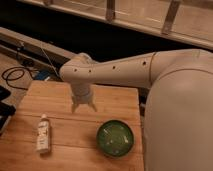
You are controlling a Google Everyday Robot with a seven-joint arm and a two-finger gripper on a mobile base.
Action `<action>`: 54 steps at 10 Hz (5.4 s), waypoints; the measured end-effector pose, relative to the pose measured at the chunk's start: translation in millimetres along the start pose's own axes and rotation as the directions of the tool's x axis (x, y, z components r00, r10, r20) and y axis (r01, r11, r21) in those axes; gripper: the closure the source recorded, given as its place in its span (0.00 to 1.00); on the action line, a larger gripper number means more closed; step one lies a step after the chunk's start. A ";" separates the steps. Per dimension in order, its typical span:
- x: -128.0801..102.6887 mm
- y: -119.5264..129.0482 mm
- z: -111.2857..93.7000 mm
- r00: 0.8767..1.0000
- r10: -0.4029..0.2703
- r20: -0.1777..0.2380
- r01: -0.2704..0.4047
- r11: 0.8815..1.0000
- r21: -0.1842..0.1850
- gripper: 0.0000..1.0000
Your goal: Place the bottle in the ceramic bowl
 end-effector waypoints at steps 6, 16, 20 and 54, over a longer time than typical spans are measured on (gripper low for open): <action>0.0 0.1 0.3 1.000 0.000 0.000 0.000 1.000 0.000 0.35; 0.3 0.4 1.1 1.000 -0.001 -0.002 0.001 1.000 0.000 0.35; 0.2 0.4 0.9 1.000 -0.001 -0.002 0.001 1.000 0.000 0.35; 3.5 239.1 164.0 0.879 -0.454 -0.145 0.423 0.883 -0.201 0.37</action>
